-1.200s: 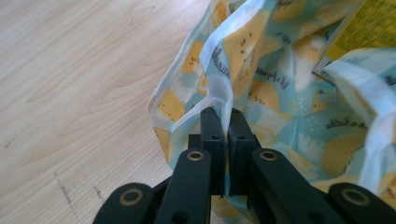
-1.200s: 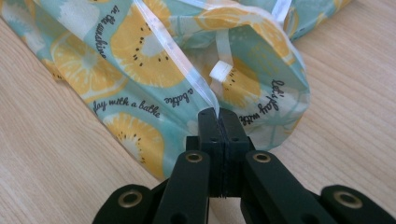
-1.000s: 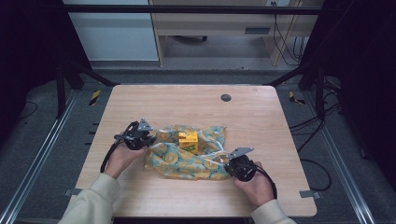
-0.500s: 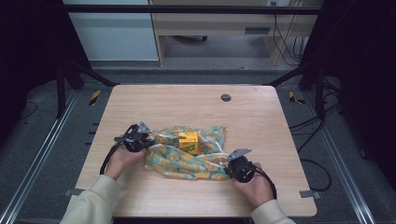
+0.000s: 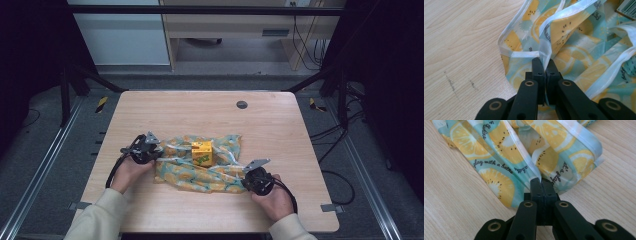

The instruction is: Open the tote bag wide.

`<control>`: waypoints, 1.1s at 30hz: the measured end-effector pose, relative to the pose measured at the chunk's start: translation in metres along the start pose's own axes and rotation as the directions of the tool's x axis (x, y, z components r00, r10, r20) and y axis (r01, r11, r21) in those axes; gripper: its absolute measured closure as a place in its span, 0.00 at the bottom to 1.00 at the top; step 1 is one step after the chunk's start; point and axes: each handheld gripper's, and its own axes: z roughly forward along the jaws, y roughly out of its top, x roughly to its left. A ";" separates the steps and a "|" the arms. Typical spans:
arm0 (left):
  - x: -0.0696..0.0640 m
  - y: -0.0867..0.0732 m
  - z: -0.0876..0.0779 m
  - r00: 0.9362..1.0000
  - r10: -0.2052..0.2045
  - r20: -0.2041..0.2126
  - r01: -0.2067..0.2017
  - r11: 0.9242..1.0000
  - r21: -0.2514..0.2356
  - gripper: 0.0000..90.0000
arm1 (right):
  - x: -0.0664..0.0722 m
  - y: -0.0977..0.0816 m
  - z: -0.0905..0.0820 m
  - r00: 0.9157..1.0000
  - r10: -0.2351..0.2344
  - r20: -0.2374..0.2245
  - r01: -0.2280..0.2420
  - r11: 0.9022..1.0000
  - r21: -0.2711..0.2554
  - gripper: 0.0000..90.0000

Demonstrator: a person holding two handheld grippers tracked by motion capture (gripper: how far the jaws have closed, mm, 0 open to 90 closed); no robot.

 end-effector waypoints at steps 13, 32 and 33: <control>-0.002 0.006 -0.015 0.999 -0.039 -0.036 0.035 0.993 -0.112 0.64 | 0.005 0.005 -0.008 1.000 -0.028 0.009 0.029 0.991 -0.134 0.64; -0.010 0.030 -0.064 0.998 -0.057 -0.040 0.046 0.970 -0.240 0.20 | -0.002 0.031 -0.047 0.996 0.036 0.079 -0.011 0.955 -0.297 0.10; -0.009 0.030 -0.066 0.997 -0.061 -0.039 0.050 0.969 -0.243 0.18 | -0.006 0.032 -0.050 0.995 0.049 0.084 -0.022 0.955 -0.296 0.08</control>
